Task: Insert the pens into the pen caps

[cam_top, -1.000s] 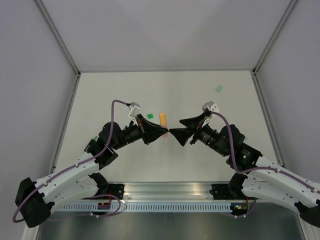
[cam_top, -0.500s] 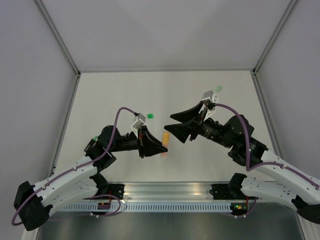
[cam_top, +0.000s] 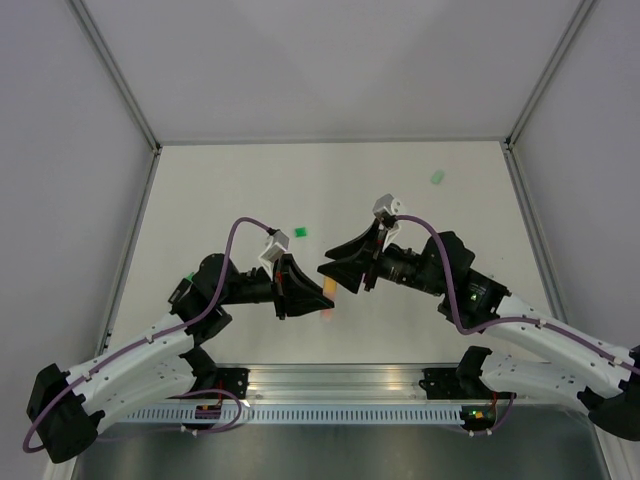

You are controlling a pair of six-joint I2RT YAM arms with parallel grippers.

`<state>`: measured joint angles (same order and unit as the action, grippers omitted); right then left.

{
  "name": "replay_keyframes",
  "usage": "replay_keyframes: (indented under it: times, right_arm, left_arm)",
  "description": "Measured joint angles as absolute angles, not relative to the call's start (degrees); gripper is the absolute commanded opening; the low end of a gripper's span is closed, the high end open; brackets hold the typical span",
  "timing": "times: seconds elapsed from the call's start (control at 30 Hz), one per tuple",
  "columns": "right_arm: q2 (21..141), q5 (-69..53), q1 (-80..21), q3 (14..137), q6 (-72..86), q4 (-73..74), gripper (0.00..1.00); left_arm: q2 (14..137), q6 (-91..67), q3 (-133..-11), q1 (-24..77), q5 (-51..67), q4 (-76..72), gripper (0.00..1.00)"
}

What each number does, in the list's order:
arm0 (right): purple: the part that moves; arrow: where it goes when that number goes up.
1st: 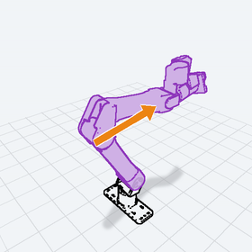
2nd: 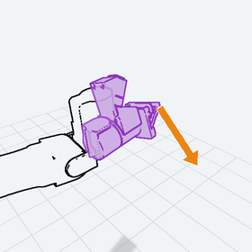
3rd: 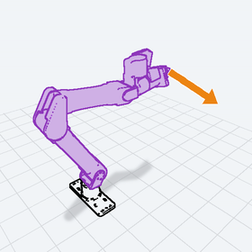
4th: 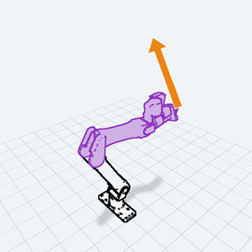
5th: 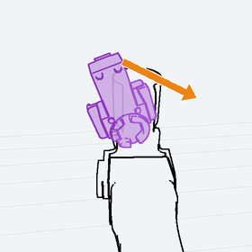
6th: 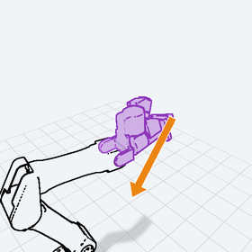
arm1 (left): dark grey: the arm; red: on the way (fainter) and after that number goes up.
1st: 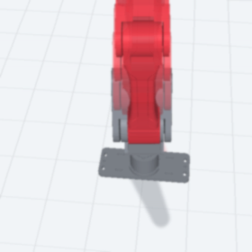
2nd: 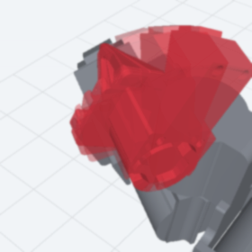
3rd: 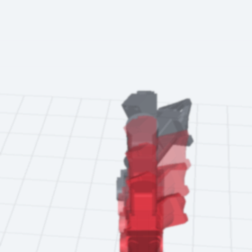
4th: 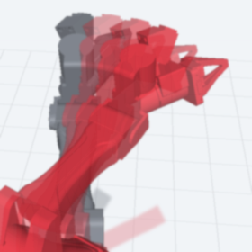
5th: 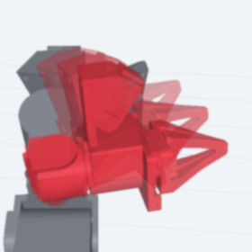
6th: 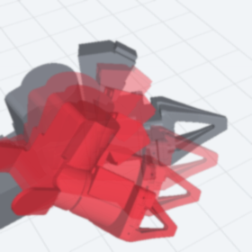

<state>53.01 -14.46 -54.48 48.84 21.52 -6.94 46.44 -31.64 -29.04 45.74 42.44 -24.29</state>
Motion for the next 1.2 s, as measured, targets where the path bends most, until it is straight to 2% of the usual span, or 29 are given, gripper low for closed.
replay_keyframes:
  times: [0.3,0.43,0.53,0.57,0.97,1.2]
  right_arm:
    - [53.8,-17.7,-54.5,46.9,23.8,-10.4,0.29]
    - [53.8,-18.4,-54.5,45.1,24.8,-12.7,0.26]
    - [53.5,-18.5,-54.5,43.5,25.3,-13.9,0.16]
    - [53.4,-18.5,-54.5,43.1,25.5,-14.3,0.01]
    - [51.9,-19.4,-53.7,38.7,27.9,-19.3,0.00]
    - [51.8,-17.6,-52.9,38.1,27.8,-19.3,0.00]
  left_arm:
    - [46.4,-31.6,-28.6,45.7,42.2,-24.3,0.02]
    - [46.3,-31.6,-28.1,45.7,42.1,-23.8,0.02]
    - [46.0,-31.6,-27.8,45.7,42.1,-22.7,0.02]
    - [45.8,-31.6,-27.7,45.7,42.0,-22.3,0.02]
    - [45.0,-31.8,-27.7,46.4,39.5,-19.5,0.02]
    - [48.6,-32.6,-29.7,46.7,38.5,-19.1,0.02]
